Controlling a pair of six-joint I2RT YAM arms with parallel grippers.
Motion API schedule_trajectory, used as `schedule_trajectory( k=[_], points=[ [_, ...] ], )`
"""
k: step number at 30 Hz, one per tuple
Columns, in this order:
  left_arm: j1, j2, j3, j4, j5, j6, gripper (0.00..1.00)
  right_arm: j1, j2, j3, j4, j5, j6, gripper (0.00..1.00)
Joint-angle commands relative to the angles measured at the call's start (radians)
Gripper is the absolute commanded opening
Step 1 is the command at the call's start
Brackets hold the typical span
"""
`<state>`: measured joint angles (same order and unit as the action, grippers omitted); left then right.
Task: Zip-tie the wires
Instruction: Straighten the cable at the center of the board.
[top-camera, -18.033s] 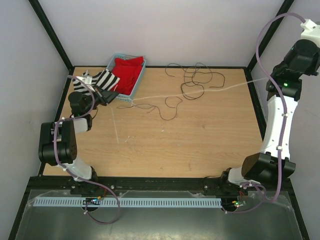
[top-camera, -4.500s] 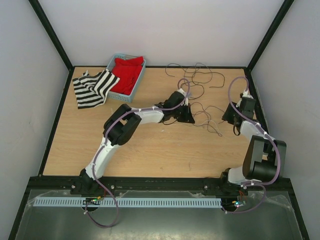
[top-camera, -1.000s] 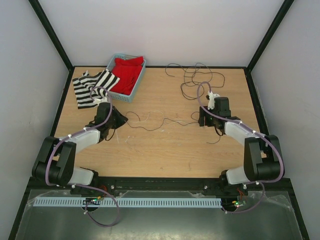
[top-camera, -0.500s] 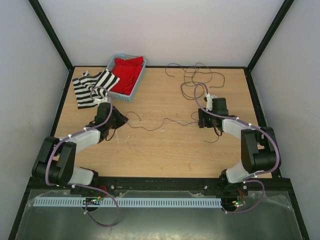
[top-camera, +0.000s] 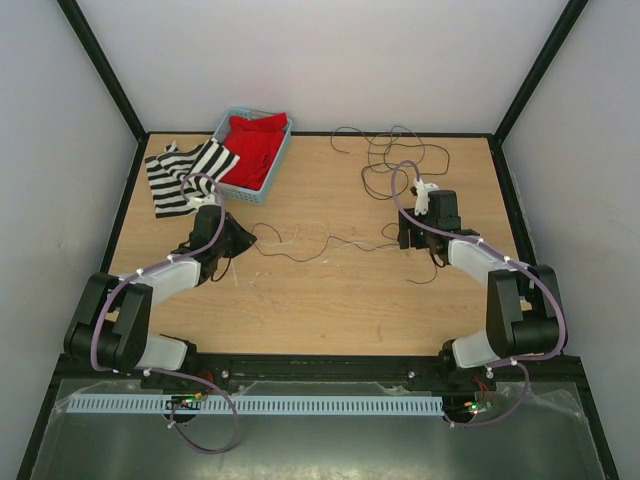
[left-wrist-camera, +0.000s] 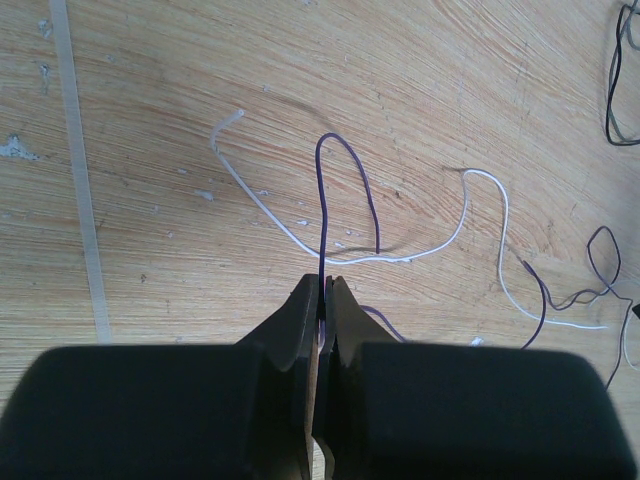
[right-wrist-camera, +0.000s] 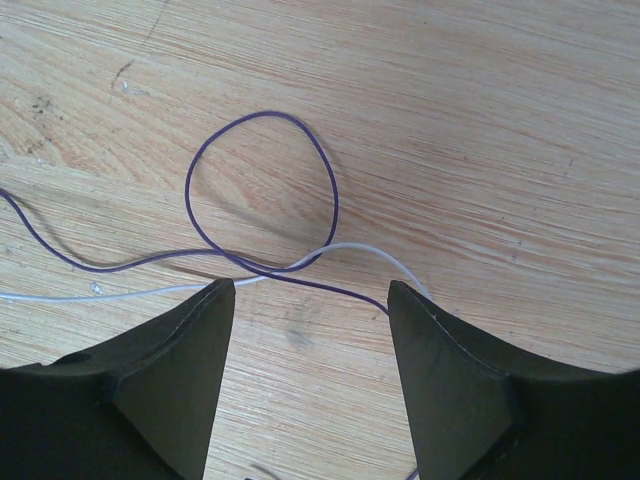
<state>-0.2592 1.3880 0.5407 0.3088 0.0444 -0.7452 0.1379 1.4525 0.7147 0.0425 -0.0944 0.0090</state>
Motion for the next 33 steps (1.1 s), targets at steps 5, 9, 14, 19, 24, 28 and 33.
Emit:
schedule_trajectory(
  k=[5,9,14,19,24,28,33],
  points=[
    [-0.005,0.0,-0.009,0.029,0.004,0.004,0.04,0.013,0.011,0.042,0.035,-0.056,-0.01,0.68],
    [-0.006,0.002,-0.011,0.032,0.005,-0.002,0.04,0.023,0.056,0.069,0.035,-0.058,-0.022,0.65],
    [-0.01,0.006,-0.01,0.038,0.008,-0.007,0.04,0.03,0.126,0.107,0.014,-0.045,-0.033,0.66],
    [-0.017,0.009,-0.009,0.042,0.01,-0.01,0.04,0.034,0.151,0.108,-0.005,-0.042,-0.034,0.66],
    [-0.018,0.009,-0.01,0.044,0.009,-0.012,0.03,0.038,0.164,0.098,-0.012,-0.035,-0.038,0.65],
    [-0.018,0.009,-0.01,0.045,0.01,-0.012,0.04,0.039,0.158,0.099,-0.03,-0.045,-0.04,0.64],
    [-0.019,0.011,-0.01,0.046,0.01,-0.013,0.04,0.04,0.112,0.094,-0.04,-0.065,-0.022,0.65]
  ],
)
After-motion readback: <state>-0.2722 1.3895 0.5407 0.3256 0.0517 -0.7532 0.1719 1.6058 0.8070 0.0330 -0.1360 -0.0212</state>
